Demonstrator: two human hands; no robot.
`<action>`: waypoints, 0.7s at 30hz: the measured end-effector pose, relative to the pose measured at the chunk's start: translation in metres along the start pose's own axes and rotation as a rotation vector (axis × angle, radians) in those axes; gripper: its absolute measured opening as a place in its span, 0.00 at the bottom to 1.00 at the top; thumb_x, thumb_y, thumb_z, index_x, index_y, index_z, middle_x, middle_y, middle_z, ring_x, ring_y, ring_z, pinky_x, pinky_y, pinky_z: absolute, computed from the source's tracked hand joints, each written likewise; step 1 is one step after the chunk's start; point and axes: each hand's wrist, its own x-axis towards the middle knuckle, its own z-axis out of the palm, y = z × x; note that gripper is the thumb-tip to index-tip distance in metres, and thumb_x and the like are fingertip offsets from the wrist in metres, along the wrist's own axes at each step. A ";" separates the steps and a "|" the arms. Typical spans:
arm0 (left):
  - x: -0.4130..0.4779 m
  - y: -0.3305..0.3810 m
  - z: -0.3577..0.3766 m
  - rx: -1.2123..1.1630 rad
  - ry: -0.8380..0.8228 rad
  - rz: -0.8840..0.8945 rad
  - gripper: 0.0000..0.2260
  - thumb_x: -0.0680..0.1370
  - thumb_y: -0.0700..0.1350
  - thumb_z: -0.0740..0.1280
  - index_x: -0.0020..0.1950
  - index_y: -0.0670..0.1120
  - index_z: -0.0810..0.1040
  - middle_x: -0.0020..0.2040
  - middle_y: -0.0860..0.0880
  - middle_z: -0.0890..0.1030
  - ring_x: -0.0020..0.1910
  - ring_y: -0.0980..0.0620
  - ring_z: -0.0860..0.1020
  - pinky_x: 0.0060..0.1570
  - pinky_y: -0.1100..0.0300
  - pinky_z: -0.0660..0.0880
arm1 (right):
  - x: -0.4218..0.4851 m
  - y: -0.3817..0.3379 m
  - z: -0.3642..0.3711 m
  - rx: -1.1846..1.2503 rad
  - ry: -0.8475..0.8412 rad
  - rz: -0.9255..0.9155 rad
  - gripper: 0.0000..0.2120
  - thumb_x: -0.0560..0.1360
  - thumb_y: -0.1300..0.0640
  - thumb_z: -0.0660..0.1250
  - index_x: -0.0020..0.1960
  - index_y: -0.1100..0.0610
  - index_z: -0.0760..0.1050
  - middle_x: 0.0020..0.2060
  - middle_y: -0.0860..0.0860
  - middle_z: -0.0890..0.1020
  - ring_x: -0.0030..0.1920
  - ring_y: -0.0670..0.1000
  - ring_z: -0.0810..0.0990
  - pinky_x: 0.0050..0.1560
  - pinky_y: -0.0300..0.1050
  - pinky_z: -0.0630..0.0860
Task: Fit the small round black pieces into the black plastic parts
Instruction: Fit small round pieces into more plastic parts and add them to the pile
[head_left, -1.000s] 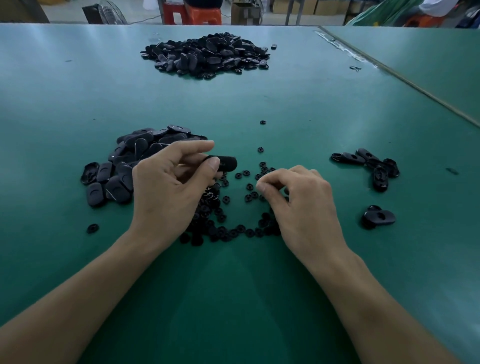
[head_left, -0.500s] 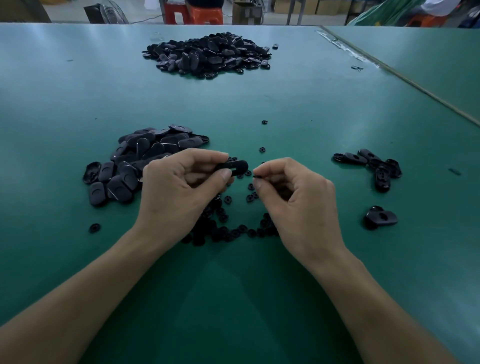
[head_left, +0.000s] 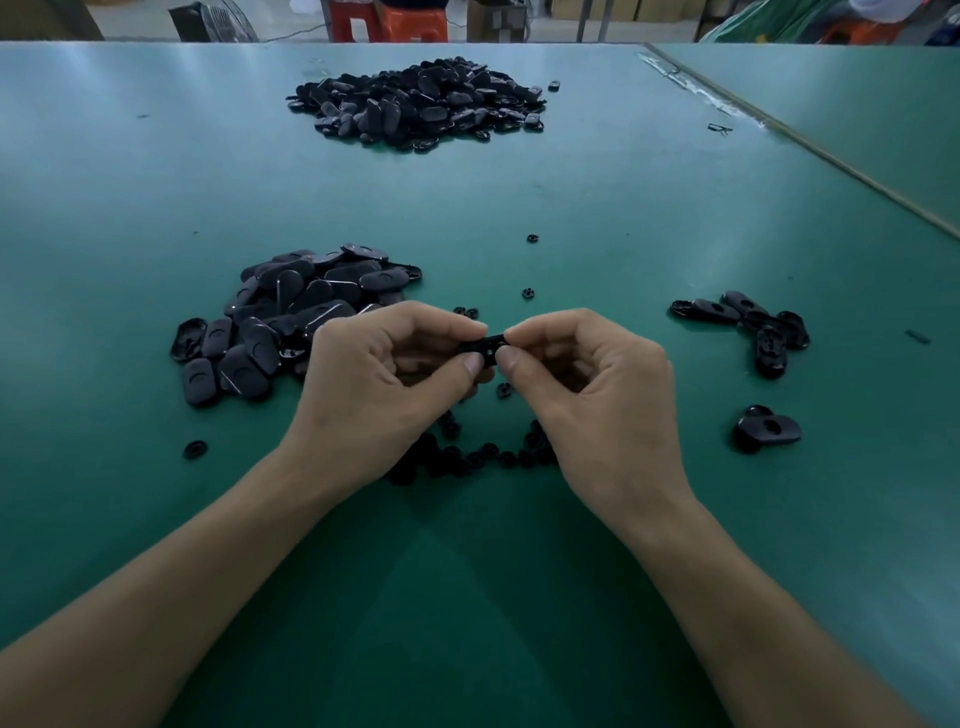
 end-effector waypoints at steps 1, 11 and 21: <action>0.000 0.000 0.000 -0.002 -0.003 -0.001 0.08 0.72 0.37 0.73 0.48 0.48 0.83 0.44 0.49 0.87 0.42 0.51 0.86 0.45 0.63 0.81 | 0.000 0.000 0.000 -0.009 -0.002 0.000 0.07 0.73 0.63 0.74 0.44 0.51 0.82 0.37 0.44 0.85 0.39 0.45 0.84 0.44 0.37 0.79; 0.000 0.004 0.000 0.080 -0.041 0.041 0.09 0.72 0.36 0.74 0.49 0.47 0.83 0.45 0.50 0.87 0.43 0.53 0.86 0.47 0.63 0.81 | -0.001 0.001 0.000 -0.064 -0.071 0.022 0.07 0.75 0.63 0.72 0.45 0.51 0.81 0.36 0.46 0.84 0.38 0.47 0.83 0.44 0.47 0.81; 0.000 0.003 0.001 0.077 -0.045 0.047 0.09 0.72 0.37 0.72 0.49 0.49 0.83 0.45 0.51 0.87 0.43 0.54 0.86 0.46 0.64 0.80 | -0.002 0.000 0.003 -0.051 -0.057 0.025 0.10 0.76 0.64 0.71 0.43 0.50 0.79 0.36 0.43 0.84 0.39 0.45 0.83 0.43 0.39 0.79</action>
